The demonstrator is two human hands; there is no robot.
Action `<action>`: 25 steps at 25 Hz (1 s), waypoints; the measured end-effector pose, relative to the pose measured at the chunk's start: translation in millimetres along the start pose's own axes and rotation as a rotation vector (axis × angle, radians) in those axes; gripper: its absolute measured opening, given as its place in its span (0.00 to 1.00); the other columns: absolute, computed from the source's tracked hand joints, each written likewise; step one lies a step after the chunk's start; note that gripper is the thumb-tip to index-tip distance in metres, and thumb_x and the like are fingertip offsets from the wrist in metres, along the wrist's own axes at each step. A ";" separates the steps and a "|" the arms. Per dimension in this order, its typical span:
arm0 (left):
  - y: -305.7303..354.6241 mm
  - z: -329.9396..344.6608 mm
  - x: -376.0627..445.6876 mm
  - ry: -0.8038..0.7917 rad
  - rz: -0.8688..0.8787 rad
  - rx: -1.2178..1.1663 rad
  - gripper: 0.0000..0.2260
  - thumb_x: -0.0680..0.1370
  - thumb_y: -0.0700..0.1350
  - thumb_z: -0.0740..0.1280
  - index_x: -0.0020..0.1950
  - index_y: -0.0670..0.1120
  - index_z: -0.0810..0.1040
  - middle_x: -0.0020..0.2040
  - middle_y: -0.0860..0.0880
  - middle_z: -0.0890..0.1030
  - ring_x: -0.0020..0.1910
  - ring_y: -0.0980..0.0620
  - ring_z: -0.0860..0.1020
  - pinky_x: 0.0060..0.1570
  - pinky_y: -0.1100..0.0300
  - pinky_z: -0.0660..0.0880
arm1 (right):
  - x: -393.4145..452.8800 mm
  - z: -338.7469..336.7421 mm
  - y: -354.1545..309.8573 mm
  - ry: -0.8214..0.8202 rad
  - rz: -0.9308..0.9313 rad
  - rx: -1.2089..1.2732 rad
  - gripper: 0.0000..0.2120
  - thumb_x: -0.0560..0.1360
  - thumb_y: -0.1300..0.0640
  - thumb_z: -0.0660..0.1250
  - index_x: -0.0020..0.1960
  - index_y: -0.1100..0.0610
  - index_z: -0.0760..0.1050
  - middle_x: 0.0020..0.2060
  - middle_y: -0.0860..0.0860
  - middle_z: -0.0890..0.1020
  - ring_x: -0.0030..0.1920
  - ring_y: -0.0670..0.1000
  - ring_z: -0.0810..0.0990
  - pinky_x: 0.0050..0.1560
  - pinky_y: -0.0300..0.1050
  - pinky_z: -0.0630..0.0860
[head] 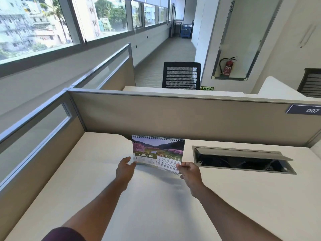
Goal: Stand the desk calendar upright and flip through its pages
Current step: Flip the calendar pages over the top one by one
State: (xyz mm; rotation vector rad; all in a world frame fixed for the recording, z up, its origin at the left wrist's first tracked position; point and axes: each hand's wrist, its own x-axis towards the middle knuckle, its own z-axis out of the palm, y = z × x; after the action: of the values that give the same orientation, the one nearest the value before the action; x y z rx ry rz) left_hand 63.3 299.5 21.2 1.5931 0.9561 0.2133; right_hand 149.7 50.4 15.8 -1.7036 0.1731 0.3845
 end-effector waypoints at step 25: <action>61.1 -32.1 -41.0 -0.020 0.040 -0.240 0.18 0.79 0.58 0.64 0.45 0.44 0.80 0.42 0.44 0.86 0.41 0.46 0.82 0.45 0.53 0.75 | -35.7 -15.1 -85.8 -0.002 -0.002 0.178 0.14 0.76 0.44 0.70 0.39 0.54 0.79 0.35 0.49 0.83 0.37 0.50 0.77 0.41 0.46 0.70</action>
State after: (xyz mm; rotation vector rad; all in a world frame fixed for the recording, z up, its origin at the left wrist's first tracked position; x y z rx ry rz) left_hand 44.9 298.2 99.4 1.3918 0.8502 0.3273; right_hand 146.9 46.6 109.9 -1.5276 0.1990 0.3587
